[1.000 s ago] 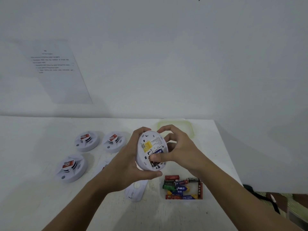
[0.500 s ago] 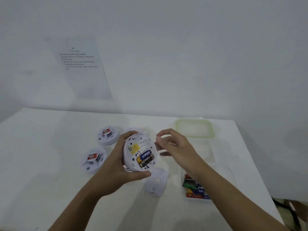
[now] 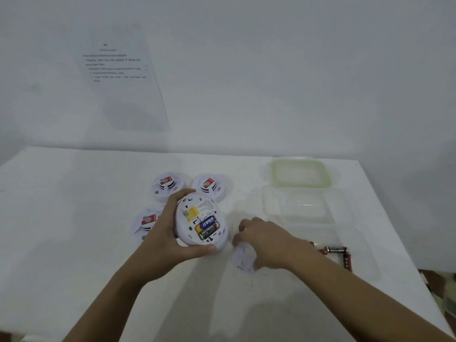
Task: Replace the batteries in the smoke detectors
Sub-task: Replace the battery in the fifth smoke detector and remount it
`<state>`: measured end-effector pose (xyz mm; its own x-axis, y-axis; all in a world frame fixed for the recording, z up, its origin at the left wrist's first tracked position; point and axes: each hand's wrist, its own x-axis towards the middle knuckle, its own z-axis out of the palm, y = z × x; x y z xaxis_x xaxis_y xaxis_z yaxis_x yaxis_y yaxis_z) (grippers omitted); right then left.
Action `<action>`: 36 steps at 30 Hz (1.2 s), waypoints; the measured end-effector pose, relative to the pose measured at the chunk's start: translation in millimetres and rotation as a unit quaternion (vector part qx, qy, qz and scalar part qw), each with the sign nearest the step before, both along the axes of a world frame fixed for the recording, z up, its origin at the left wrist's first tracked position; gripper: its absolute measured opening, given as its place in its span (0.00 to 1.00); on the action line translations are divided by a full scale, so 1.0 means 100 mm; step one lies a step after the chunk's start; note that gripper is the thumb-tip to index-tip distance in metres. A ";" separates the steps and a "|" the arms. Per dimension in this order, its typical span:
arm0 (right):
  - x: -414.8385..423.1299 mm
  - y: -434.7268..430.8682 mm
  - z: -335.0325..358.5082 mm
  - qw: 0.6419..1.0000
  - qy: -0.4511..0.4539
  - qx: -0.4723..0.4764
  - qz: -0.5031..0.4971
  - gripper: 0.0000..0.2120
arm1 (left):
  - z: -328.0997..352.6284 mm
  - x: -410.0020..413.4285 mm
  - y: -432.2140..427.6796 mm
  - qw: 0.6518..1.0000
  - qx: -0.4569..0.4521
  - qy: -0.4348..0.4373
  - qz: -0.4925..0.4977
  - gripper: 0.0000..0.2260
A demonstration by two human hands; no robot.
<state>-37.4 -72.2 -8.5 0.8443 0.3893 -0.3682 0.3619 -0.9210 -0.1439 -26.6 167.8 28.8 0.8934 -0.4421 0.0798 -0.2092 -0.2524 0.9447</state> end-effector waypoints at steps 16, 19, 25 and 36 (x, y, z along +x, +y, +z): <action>-0.02 -0.24 0.47 0.964 -0.084 0.202 -0.155 0.06 | 0.00 0.09 -0.07 1.000 -0.004 0.010 -0.011 0.44; -0.06 -0.25 0.65 0.900 -0.135 0.357 -0.213 0.09 | 0.06 0.07 -0.12 1.000 -0.015 0.001 -0.016 0.42; -0.13 -0.04 0.74 0.819 -0.287 0.457 -0.193 0.09 | 0.14 0.03 -0.26 0.999 -0.032 -0.032 -0.016 0.42; -0.16 0.19 0.53 0.846 -0.266 0.443 -0.130 0.17 | 0.30 -0.05 -0.51 0.994 -0.079 -0.076 0.013 0.39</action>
<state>-53.3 -53.2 44.6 0.8984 0.0890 0.4300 0.3939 -0.5961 -0.6996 -32.1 116.3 58.3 0.8765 -0.3902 0.2819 -0.3483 -0.1097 0.9310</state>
